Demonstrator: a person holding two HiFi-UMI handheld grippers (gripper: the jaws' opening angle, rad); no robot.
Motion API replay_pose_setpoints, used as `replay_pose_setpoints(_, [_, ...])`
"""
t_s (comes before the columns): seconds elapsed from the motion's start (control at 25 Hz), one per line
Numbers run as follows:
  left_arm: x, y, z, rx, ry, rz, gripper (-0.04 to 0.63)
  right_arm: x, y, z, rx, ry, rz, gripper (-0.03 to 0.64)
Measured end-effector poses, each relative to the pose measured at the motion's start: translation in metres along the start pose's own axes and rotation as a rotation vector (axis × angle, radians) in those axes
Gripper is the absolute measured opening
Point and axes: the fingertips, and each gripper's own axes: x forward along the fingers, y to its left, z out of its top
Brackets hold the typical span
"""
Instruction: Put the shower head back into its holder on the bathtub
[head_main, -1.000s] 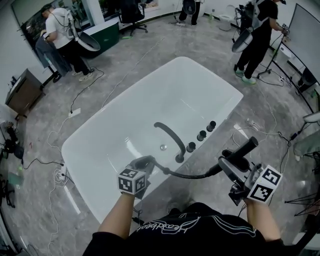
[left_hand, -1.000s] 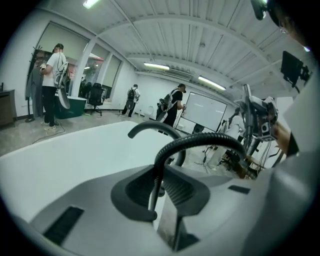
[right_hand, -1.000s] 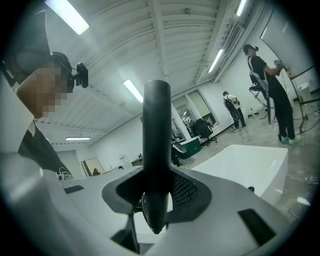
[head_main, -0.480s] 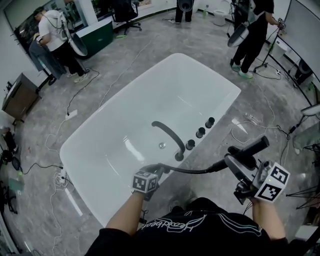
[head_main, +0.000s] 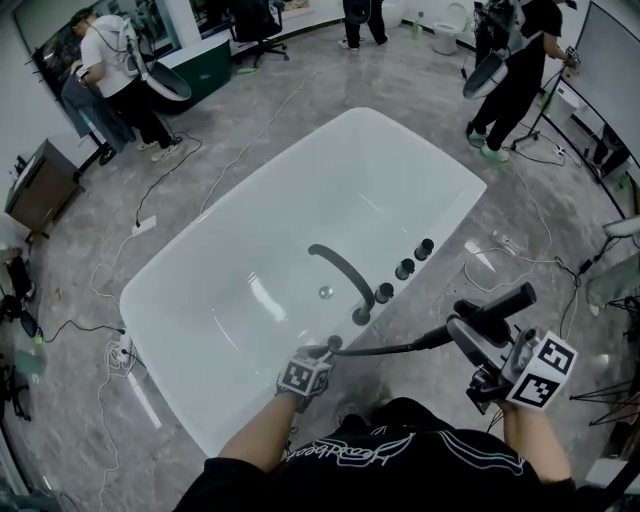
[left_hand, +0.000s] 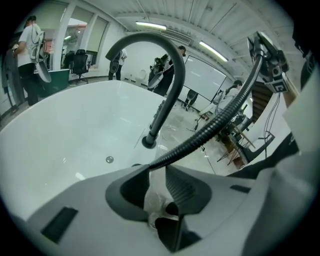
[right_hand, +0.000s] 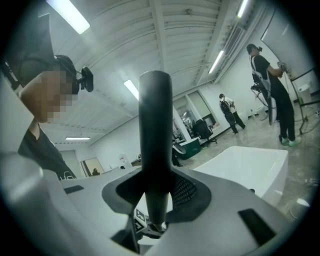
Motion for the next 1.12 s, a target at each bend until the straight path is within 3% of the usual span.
replay_pose_setpoints(0.2, [0.002,-0.001,-0.009,-0.051,0.001,-0.017,0.112,0.01,0.002,-0.006,-0.039,0.035,0.007,0.128])
replay_pose_setpoints(0.44, [-0.019,-0.003,0.005,-0.083,-0.092,-0.035,0.112,0.031,0.0,-0.025,-0.064,0.091,0.021,0.127])
replay_pose_setpoints(0.56, [-0.045,-0.006,0.022,-0.105,-0.167,-0.044,0.095,0.047,0.003,-0.036,-0.076,0.122,0.043,0.128])
replay_pose_setpoints(0.68, [-0.078,-0.014,0.04,-0.117,-0.277,-0.045,0.006,0.063,0.008,-0.048,-0.122,0.157,0.068,0.129])
replay_pose_setpoints(0.96, [-0.157,-0.042,0.071,-0.077,-0.455,-0.06,0.005,0.106,0.015,-0.086,-0.204,0.208,0.132,0.129])
replay_pose_setpoints(1.12, [-0.203,-0.057,0.092,-0.043,-0.538,-0.028,0.005,0.128,0.021,-0.114,-0.262,0.256,0.167,0.129])
